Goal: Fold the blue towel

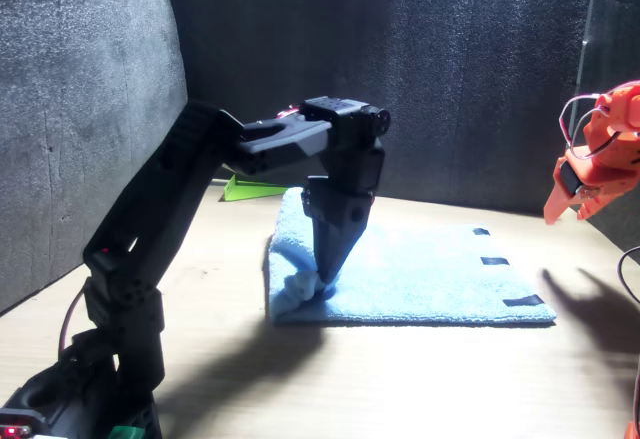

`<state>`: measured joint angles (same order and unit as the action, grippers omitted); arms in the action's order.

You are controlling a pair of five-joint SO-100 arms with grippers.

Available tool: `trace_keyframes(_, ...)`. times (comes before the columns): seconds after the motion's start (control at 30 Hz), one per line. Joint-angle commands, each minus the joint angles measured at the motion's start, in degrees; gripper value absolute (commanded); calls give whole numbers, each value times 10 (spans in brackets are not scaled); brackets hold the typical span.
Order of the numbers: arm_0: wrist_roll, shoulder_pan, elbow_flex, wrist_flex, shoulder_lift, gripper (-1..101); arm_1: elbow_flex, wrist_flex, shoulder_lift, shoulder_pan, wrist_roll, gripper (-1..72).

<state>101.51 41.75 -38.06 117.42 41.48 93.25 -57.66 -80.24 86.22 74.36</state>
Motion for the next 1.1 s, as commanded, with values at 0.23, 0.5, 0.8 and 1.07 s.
trace_keyframes(0.23,7,52,11,8,55,231,-9,-3,-25,5,4,260)
trace_keyframes(0.5,19,46,33,8,106,282,-7,-1,-19,9,8,262)
trace_keyframes(0.8,30,51,102,8,139,285,-4,3,-15,4,6,263)
trace_keyframes(1.07,-9,187,44,8,267,-3,-7,14,4,17,10,265)
